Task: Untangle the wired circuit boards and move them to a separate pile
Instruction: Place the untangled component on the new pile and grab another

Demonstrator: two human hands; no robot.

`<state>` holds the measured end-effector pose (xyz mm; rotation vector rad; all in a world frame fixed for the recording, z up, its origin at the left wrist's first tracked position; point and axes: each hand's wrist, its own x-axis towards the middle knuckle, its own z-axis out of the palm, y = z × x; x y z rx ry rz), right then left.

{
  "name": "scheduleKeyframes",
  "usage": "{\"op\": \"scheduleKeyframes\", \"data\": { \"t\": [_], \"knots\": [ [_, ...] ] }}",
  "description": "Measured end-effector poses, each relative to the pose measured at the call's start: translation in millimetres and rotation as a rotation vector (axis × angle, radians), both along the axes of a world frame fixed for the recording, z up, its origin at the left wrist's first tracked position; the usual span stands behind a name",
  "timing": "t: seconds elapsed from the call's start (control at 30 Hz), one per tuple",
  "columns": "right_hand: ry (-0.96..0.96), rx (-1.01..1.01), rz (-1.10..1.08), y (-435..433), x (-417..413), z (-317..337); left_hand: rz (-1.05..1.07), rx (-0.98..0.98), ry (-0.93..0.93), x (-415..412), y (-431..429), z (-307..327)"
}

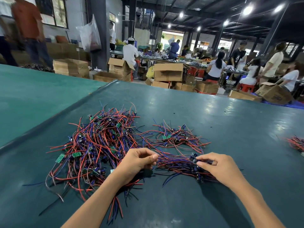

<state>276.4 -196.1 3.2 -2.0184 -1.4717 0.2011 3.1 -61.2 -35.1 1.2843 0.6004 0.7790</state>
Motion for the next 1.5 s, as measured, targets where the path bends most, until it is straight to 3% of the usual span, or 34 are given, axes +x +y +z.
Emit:
{"op": "scheduleKeyframes", "data": {
  "t": [0.13,0.27,0.37,0.47,0.53,0.67,1.03,1.17,1.3,1.5],
  "knots": [
    [-0.044,-0.011,-0.033,0,0,-5,0.045,-0.016,0.077,4,-1,3],
    [-0.272,-0.071,0.016,4,-12,6,0.221,0.030,0.091,-5,8,23],
    [-0.415,0.135,-0.048,10,-39,9,0.480,0.392,0.316,-18,29,46],
    [-0.378,0.399,0.118,19,-92,1,0.718,0.685,0.602,-29,57,63],
    [-0.362,0.450,0.260,26,-128,-13,0.674,0.697,0.804,-33,77,62],
    [-0.335,0.358,0.406,36,-169,-48,0.360,0.625,1.149,-35,90,44],
    [-0.129,0.274,0.304,39,-160,-58,0.398,0.662,0.973,-41,96,39],
    [-0.120,0.272,0.311,39,-161,-58,0.536,0.748,1.148,-44,110,32],
    [-0.115,0.282,0.298,40,-161,-58,0.462,0.751,1.359,-49,122,30],
    [-0.112,0.300,0.302,39,-161,-58,0.501,0.643,1.248,-45,124,32]
  ]
}}
